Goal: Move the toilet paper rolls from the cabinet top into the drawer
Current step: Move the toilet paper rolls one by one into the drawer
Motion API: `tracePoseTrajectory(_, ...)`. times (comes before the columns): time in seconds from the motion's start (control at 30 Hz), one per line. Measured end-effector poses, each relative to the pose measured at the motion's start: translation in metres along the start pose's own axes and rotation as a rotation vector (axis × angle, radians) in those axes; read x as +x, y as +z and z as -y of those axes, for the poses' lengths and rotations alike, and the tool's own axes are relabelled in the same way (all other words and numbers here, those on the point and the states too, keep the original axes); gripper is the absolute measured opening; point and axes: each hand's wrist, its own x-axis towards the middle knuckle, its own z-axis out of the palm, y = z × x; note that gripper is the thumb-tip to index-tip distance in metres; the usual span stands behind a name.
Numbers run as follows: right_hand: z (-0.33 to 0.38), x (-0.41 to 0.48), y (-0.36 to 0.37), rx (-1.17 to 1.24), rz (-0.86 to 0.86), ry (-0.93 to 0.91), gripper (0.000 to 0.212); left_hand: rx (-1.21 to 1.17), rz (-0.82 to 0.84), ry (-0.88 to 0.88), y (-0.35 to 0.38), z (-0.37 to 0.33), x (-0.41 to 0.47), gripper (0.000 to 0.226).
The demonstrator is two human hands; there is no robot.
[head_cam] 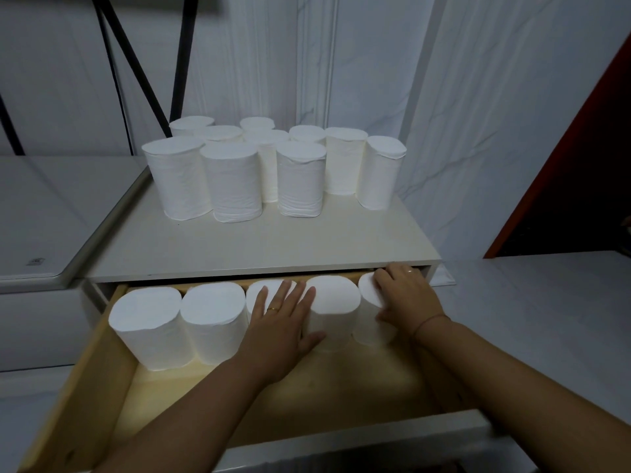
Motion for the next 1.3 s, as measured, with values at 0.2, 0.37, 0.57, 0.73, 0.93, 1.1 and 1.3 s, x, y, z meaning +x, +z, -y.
tracePoseTrajectory(0.2,-0.008,-0.003,0.014,-0.085,-0.044,-0.028,0.059,0.029,0.004,0.008,0.002,0.005,0.004,0.075)
tracePoseTrajectory(0.37,-0.008,-0.001,0.015,-0.125,-0.041,-0.029,0.059,0.042,0.006,0.021,0.001,0.007,0.005,0.074)
tracePoseTrajectory(0.57,0.008,0.021,-0.033,0.164,0.170,0.049,0.059,0.022,-0.001,0.013,-0.003,0.010,0.007,0.072)
tracePoseTrajectory(0.73,0.035,0.076,-0.094,0.576,-0.156,0.079,0.057,0.020,-0.013,-0.008,-0.004,0.012,0.009,0.072)
tracePoseTrajectory(0.93,0.057,0.143,-0.105,0.580,-0.231,0.038,0.094,0.015,-0.018,-0.064,-0.006,0.017,0.009,0.069)
tracePoseTrajectory(1.1,0.064,0.183,-0.099,0.279,-0.191,-0.002,0.093,-0.002,-0.024,-0.051,-0.004,0.017,0.008,0.071)
tracePoseTrajectory(1.3,0.073,0.204,-0.097,0.299,-0.276,0.002,0.071,-0.023,-0.026,-0.051,-0.002,0.020,0.008,0.073)
